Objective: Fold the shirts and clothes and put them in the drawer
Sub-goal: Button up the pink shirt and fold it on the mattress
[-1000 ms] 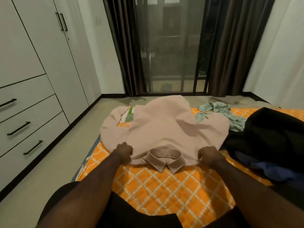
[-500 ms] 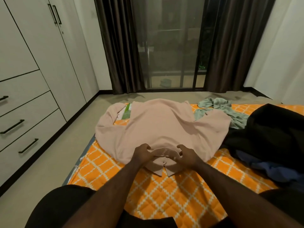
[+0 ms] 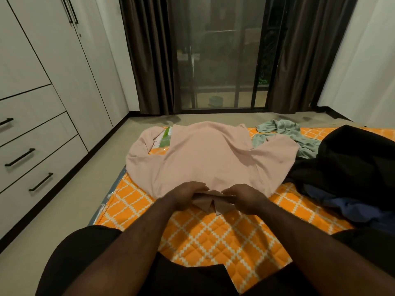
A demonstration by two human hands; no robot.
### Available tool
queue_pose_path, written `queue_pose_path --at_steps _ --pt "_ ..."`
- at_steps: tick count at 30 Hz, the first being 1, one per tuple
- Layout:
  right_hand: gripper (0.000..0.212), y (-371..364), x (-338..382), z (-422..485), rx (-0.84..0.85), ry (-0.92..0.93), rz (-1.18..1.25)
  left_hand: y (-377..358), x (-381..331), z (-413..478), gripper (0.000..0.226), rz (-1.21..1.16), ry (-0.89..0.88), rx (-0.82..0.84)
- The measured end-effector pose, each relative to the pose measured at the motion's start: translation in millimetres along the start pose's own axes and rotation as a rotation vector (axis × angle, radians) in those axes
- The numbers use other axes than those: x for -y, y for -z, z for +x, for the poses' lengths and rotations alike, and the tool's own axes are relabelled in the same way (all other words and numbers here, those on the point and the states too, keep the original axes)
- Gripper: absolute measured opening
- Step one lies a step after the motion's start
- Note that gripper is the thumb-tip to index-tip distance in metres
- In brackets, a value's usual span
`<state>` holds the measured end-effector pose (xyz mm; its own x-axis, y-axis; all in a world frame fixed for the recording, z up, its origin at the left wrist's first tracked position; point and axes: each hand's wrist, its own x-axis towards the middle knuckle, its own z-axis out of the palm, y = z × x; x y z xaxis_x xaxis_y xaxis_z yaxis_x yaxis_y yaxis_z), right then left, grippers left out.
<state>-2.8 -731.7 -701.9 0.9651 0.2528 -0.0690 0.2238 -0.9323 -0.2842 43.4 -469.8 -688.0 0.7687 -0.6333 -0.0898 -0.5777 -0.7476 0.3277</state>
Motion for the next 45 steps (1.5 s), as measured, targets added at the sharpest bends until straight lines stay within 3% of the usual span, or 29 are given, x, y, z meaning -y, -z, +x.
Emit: queue_pose_path --at_steps 3,6,8,9,11,14,16,19,23,25,27,31,33,36,39,41,45 --pt "0.04 8.3 0.2 -4.0 -0.23 0.041 -0.091 1.2 0.9 -6.6 0.049 0.06 -0.021 -0.106" --pt "0.032 13.2 -0.5 -2.7 -0.514 0.074 -0.005 9.5 0.9 -7.3 0.043 0.169 -0.053 -0.395" --pt "0.024 11.9 -0.2 -2.5 -0.551 0.04 0.052 9.8 3.3 -4.9 0.042 0.254 -0.12 -0.522" --pt "0.021 8.8 -1.6 -1.6 -0.532 0.036 0.063 7.6 5.0 -3.9 0.043 0.281 -0.15 -0.519" --pt "0.012 4.4 -4.8 -2.3 -0.36 -0.002 0.061 1.7 2.3 -7.2 0.048 0.221 -0.132 -0.348" --pt "0.012 -5.3 -7.3 -7.3 0.116 -0.039 -0.075 -15.3 -3.3 -12.0 0.054 0.167 -0.012 0.139" --pt "0.017 -9.9 -6.1 -10.7 0.26 -0.036 -0.112 -20.9 -7.8 -11.6 0.064 0.173 0.028 0.346" --pt "0.023 -6.6 -3.4 -9.4 0.281 -0.034 -0.139 -16.9 -10.4 -9.1 0.075 0.186 0.042 0.393" --pt "0.014 -2.6 -3.8 -3.4 0.311 -0.066 -0.08 -18.7 -14.9 -4.3 0.079 0.326 -0.075 0.272" --pt "0.015 3.1 -4.8 -1.6 0.258 -0.09 0.016 -23.6 -25.2 0.8 0.08 0.299 -0.151 0.217" --pt "0.021 10.5 -7.2 -0.6 0.094 -0.158 0.128 -29.1 -36.7 6.5 0.083 0.25 -0.19 0.167" --pt "0.012 14.9 -18.1 1.5 -0.207 -0.422 0.276 -42.7 -50.5 15.6 0.083 0.184 -0.155 0.165" --pt "0.006 12.8 -25.6 4.8 -0.147 -0.497 0.264 -46.1 -54.3 15.9 0.081 0.156 -0.131 0.247" --pt "0.028 5.6 -27.5 7.3 0.091 -0.494 0.164 -48.4 -59.5 15.3 0.076 0.134 -0.09 0.329" --pt "0.031 3.8 -30.3 10.2 0.084 -0.519 0.182 -45.3 -64.3 20.4 0.071 0.019 -0.067 0.303" --pt "0.024 10.2 -35.7 13.1 -0.05 -0.554 0.282 -40.9 -67.6 28.4 0.067 -0.07 -0.058 0.232" --pt "0.022 34.9 -47.7 11.1 -0.572 -0.772 0.629 -24.9 -79.8 45.8 0.063 -0.13 -0.061 0.069"
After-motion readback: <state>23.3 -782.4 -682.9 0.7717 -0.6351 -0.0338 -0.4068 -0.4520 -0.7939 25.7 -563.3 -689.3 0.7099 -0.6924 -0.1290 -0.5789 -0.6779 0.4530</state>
